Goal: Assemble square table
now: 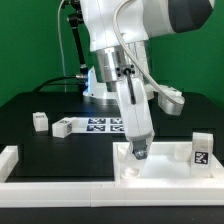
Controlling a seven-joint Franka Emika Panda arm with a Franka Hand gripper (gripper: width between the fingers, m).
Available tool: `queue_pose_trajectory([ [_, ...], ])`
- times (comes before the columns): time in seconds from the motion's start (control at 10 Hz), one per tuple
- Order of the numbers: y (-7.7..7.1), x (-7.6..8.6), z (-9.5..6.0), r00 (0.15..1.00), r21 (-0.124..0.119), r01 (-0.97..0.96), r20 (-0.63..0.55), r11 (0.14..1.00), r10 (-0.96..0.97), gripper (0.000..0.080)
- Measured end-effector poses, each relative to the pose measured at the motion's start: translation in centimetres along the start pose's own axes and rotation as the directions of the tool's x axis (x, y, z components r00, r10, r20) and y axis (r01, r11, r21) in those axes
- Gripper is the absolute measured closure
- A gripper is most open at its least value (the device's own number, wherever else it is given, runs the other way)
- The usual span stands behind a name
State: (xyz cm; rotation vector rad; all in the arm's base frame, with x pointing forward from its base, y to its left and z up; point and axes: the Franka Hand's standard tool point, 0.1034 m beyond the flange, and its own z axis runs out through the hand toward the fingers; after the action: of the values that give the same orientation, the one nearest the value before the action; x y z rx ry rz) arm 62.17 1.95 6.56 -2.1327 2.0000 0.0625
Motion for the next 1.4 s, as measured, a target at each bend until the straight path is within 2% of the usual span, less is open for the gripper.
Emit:
queue_pose_trajectory([
  [0.1,-0.2,-0.1,-0.3,0.988,-0.018,0.155,-0.014,0.988,-0.155,0.023],
  [0.2,-0.5,-0.3,-0.6,0.915,-0.043,0.399,-0.042,0.916,-0.401,0.0164],
  [0.3,-0.5,-0.2,-0.5,0.904,-0.041,0.423,-0.041,0.905,-0.425,0.0164],
  [0.5,-0.4,-0.1,-0.4,0.806,-0.056,0.588,-0.037,0.807,-0.591,0.0152],
  [0.6,-0.4,-0.4,-0.5,0.711,-0.078,0.698,-0.037,0.712,-0.702,0.0151],
  [0.8,0.0,-0.2,-0.5,0.396,-0.109,0.911,-0.034,0.397,-0.918,0.0151],
  [0.9,-0.1,0.2,-0.5,0.322,-0.113,0.939,-0.04,0.324,-0.946,0.0151],
  [1.1,0.0,0.5,-0.4,0.349,-0.114,0.929,-0.057,0.353,-0.936,0.0151],
  [1.3,0.1,0.5,-0.3,0.38,-0.112,0.916,-0.06,0.384,-0.923,0.04],
  [1.4,0.2,0.9,-0.3,0.454,-0.111,0.881,-0.069,0.459,-0.888,0.04],
])
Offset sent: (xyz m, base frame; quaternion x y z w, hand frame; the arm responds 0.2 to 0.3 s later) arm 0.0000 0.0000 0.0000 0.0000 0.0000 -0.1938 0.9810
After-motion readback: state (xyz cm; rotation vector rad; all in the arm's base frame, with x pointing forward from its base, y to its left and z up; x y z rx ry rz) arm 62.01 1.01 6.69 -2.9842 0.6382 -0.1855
